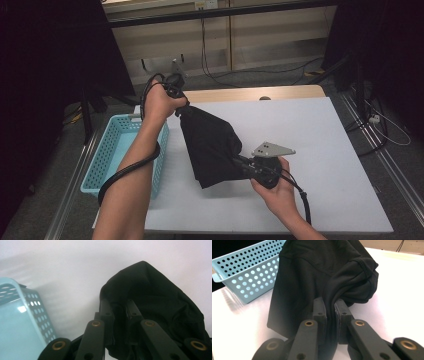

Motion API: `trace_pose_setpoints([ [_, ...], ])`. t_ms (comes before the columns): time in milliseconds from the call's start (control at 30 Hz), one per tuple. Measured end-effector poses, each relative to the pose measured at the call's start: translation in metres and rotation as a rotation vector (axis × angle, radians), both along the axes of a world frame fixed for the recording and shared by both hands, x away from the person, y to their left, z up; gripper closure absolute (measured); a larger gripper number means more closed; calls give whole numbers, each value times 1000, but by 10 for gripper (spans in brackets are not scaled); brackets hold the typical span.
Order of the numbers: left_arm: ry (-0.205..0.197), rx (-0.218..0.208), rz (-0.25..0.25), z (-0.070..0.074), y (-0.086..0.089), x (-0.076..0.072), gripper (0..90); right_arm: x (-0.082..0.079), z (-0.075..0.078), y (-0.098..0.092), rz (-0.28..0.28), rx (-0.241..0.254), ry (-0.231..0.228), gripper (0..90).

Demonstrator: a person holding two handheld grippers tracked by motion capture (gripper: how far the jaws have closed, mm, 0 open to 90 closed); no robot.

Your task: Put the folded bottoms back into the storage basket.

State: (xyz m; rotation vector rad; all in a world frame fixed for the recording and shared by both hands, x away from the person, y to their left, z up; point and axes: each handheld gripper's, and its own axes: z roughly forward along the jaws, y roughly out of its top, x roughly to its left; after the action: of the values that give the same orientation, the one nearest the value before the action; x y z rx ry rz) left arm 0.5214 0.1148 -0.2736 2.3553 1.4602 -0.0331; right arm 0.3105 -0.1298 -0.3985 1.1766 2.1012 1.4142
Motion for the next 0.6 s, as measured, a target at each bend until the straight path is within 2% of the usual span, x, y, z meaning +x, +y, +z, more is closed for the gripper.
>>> trace_pose_setpoints([
  [333, -6, 5, 20, 17, 13, 1, 808, 4, 12, 15, 27, 11, -19, 820],
  [600, -11, 33, 28, 34, 23, 2, 808, 7, 23, 28, 58, 23, -31, 820],
])
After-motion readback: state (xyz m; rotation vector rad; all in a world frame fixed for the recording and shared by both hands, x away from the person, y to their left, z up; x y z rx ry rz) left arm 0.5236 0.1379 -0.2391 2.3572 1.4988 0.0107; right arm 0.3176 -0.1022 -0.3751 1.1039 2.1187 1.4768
